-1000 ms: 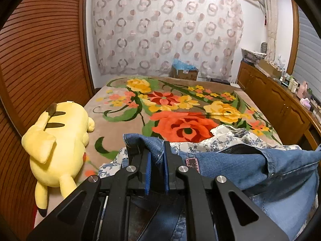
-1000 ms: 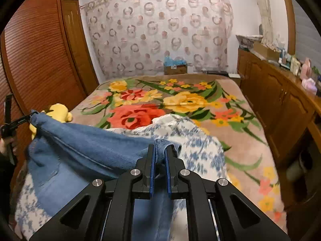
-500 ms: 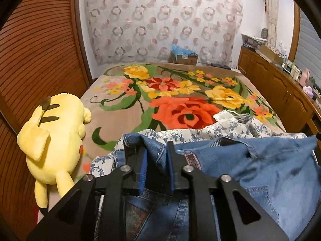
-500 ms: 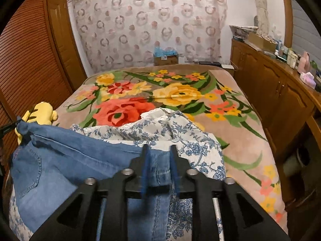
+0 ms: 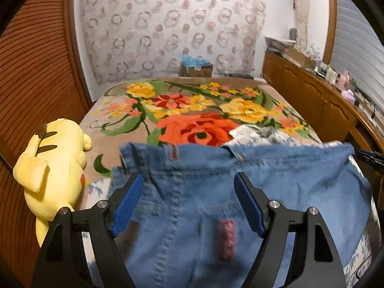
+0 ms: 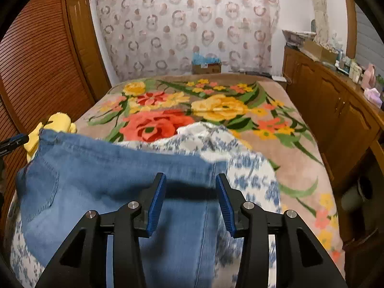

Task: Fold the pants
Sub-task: 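Open both tools to release the jeans flat, back pockets up, then grasp the jeans leg hem with the right tool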

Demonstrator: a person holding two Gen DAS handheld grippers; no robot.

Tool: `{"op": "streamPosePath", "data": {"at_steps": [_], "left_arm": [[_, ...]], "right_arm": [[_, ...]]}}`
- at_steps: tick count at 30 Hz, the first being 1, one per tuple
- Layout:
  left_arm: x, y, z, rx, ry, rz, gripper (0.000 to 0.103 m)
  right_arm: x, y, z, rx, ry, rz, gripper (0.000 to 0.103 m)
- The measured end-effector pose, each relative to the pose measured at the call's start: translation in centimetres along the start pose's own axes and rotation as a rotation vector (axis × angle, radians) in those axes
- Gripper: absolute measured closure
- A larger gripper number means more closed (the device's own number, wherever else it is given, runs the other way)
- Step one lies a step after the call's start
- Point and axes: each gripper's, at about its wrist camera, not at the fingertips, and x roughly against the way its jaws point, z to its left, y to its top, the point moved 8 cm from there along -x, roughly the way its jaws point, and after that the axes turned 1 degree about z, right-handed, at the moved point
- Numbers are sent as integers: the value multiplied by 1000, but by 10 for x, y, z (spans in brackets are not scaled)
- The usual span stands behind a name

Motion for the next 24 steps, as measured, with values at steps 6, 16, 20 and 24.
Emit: {"op": "streamPosePath", "data": {"at_steps": [6, 16, 20, 24], "left_arm": [[10, -19, -27, -28, -40, 18, 24], [23, -51, -60, -54, -81, 58, 24], [27, -66, -66, -59, -87, 73, 24], [29, -78, -65, -52, -86, 90, 25]], "right_arm": [[17, -27, -15, -19, -16, 45, 58], [60, -63, -16, -71, 16, 82, 58], [63, -74, -4, -80, 60, 95, 58], [60, -82, 3, -78, 81, 109, 63]]}}
